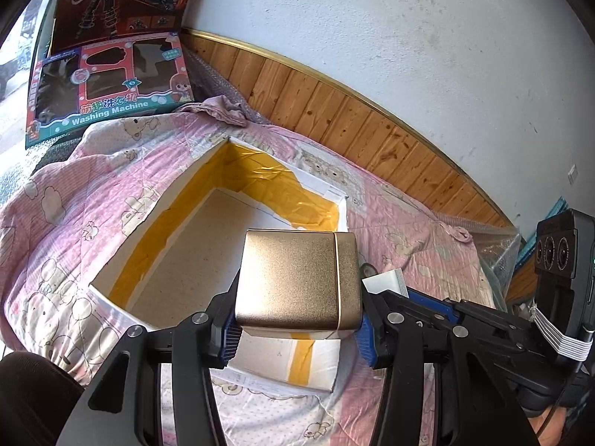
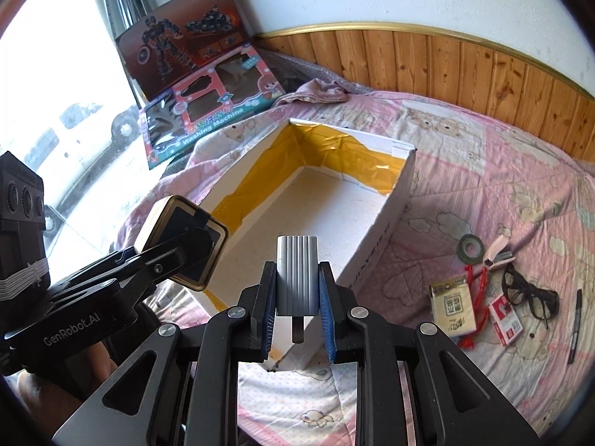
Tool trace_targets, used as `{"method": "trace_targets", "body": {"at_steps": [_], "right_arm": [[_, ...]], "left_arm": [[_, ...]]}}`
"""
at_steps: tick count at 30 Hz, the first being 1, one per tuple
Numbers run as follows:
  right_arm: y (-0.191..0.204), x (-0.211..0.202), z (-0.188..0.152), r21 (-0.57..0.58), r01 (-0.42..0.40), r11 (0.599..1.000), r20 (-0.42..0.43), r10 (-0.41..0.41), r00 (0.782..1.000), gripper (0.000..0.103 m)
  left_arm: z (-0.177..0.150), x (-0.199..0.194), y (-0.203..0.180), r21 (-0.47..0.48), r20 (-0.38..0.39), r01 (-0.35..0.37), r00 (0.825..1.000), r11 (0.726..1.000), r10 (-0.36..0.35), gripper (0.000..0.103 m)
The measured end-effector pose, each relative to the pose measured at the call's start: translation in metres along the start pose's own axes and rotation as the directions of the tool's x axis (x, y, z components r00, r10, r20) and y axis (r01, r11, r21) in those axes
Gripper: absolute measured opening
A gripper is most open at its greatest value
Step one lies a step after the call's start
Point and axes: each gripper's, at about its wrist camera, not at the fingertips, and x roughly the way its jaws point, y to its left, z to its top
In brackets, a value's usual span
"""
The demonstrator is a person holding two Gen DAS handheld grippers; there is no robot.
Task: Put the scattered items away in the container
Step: 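Lower both items into the cardboard box and open both tools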
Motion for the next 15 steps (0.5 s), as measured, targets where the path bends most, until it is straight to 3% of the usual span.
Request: {"method": "trace_targets", "body": {"at_steps": [9, 15], "right_arm": [[0.009, 0.043, 0.027, -0.064, 0.008, 0.998, -0.053, -0.012, 0.999, 0.022], [-0.004, 0.077, 0.046, -0.065, 0.019, 0.998, -0.102, -0.026, 0.994, 0.022]], "left_arm": [[0.017, 0.026, 0.033, -0.034, -0.044, -0.060, 0.997, 0.998, 0.058, 0.051], [0.038, 0.053, 0.039, -0.009, -0.090, -0.094, 0.992, 0.996, 0.092, 0.051]]}}
